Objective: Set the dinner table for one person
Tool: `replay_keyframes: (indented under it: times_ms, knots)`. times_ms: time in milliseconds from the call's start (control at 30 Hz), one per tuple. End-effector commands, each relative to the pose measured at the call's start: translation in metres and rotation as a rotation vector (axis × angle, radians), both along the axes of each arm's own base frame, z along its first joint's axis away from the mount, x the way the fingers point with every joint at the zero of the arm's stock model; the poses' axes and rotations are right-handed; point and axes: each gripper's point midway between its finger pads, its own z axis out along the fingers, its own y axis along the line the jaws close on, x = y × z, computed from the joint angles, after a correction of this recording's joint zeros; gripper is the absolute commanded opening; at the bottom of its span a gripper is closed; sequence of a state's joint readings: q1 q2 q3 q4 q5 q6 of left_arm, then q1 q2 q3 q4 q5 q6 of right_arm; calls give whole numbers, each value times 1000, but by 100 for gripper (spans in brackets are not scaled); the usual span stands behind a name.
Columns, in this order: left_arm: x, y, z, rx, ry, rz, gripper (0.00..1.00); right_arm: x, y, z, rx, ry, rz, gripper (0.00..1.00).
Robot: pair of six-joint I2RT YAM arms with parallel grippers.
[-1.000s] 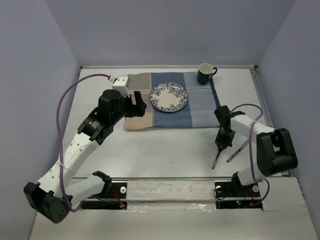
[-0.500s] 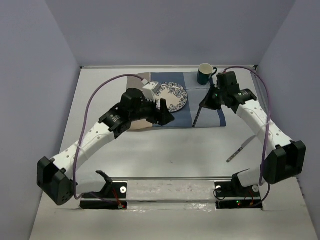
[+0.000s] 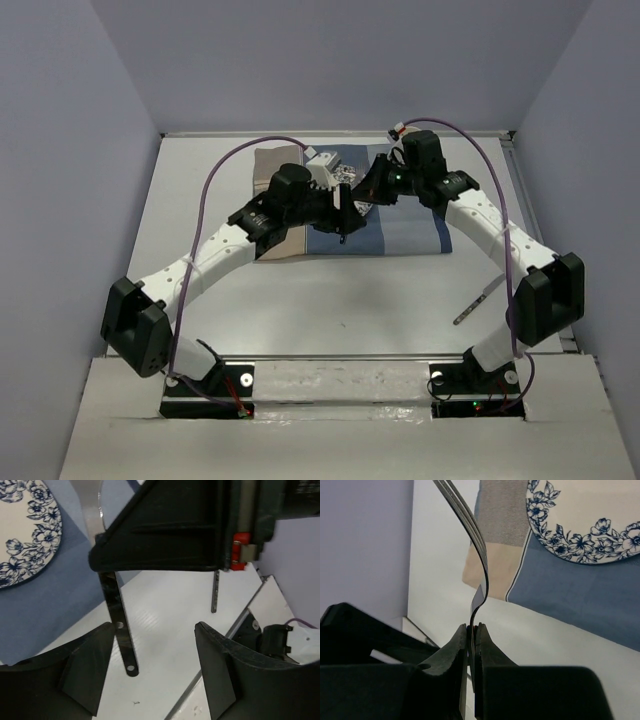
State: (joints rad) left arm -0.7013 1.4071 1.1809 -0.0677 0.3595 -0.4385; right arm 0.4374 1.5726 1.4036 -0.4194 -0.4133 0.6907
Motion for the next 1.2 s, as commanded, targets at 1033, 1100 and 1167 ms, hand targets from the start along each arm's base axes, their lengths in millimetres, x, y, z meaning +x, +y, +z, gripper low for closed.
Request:
replay_keyframes:
  times_ms: [1033,1100,1167]
  knots:
    - [123,143,-74,362,31,623,0,-23,-52,-18,-49,35,-55,64]
    - [137,154,-100,420,76,656,0,-32,-66,-39,-123,77,-87,63]
    - [149,167,-114,454,91,694,0,-37,-74,-50,-165,87,-106,63]
